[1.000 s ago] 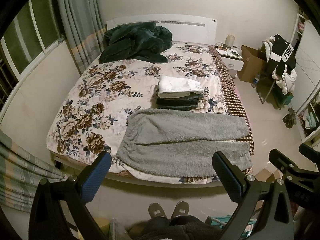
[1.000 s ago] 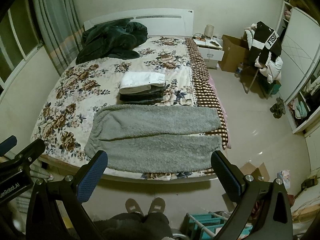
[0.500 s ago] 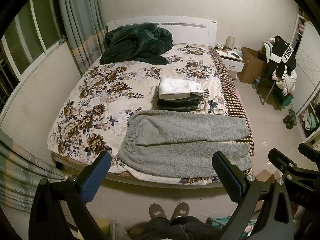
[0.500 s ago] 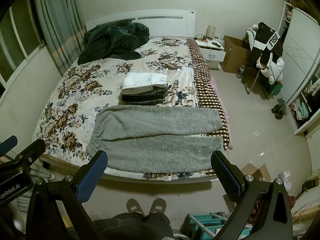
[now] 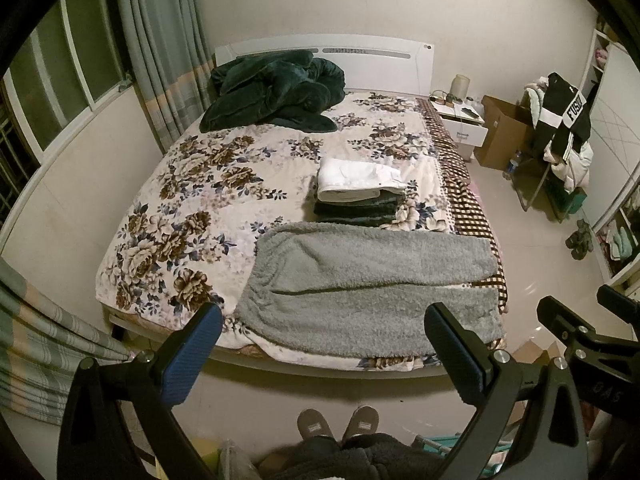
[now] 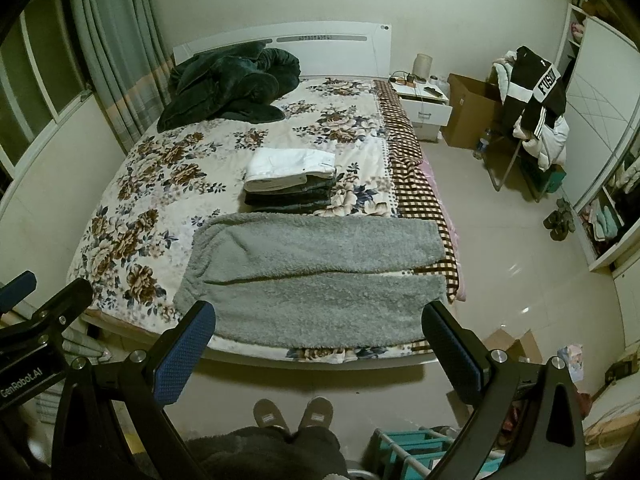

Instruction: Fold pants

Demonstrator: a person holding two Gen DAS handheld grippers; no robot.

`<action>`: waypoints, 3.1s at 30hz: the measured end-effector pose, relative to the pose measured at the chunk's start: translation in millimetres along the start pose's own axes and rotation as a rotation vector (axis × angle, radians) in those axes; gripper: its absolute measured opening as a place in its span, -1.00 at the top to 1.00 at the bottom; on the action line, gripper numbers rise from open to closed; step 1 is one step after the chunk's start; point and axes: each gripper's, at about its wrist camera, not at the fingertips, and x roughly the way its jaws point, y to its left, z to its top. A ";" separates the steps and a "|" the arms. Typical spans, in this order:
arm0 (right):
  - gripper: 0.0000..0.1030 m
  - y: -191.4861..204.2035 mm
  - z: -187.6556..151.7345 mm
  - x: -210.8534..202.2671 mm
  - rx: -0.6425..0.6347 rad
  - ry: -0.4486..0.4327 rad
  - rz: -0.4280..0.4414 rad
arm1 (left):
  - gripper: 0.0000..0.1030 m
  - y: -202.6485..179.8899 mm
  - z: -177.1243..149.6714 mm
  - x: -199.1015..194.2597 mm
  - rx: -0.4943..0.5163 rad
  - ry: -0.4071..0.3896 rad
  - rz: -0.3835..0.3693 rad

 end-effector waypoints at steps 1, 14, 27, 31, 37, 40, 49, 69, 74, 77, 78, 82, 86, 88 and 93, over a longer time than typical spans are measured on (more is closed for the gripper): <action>-1.00 0.5 0.7 -0.5 0.000 0.000 0.000 | -1.00 0.0 1.5 -0.4 0.001 -0.001 0.000; -1.00 1.4 -2.9 -0.3 0.001 -0.001 0.001 | -1.00 -0.4 0.1 -0.9 -0.001 0.000 -0.001; -1.00 -28.8 6.1 13.5 -0.007 0.027 0.029 | -1.00 -17.7 4.0 10.6 -0.035 0.004 0.026; -1.00 -48.3 14.6 42.2 0.013 0.019 0.011 | -1.00 -14.3 20.8 33.8 -0.106 -0.038 0.059; -1.00 -90.2 47.8 117.7 0.101 0.020 -0.045 | -1.00 -1.5 49.5 103.5 -0.164 -0.052 0.167; -1.00 -112.8 67.7 176.0 0.180 0.068 -0.067 | -1.00 11.6 63.6 163.3 -0.202 0.038 0.190; -1.00 -161.7 119.5 401.9 0.405 0.209 -0.187 | -1.00 72.3 95.3 380.2 -0.399 0.312 0.229; -1.00 -256.6 141.6 826.4 0.703 0.508 -0.338 | -0.56 156.6 70.4 778.2 -0.860 0.609 0.159; -1.00 -285.6 130.1 875.6 0.826 0.569 -0.343 | 0.49 139.5 70.4 768.5 -0.796 0.500 0.148; -0.52 -296.2 119.6 892.4 0.884 0.599 -0.326 | 0.86 137.5 68.1 745.5 -0.793 0.432 0.115; -0.13 -296.9 117.6 892.6 0.882 0.589 -0.320 | 0.88 137.4 67.1 736.5 -0.794 0.409 0.100; 0.78 -300.0 116.3 864.0 0.832 0.504 -0.333 | 0.90 136.0 63.9 681.0 -0.796 0.291 0.025; 0.81 -299.5 108.0 810.2 0.805 0.417 -0.259 | 0.90 141.8 48.7 617.9 -0.814 0.199 -0.034; 0.82 -297.4 100.0 776.4 0.793 0.383 -0.219 | 0.90 146.8 35.4 574.1 -0.833 0.150 -0.075; 0.82 -309.2 77.3 679.4 0.747 0.314 -0.151 | 0.90 154.4 14.1 526.4 -0.828 0.078 -0.120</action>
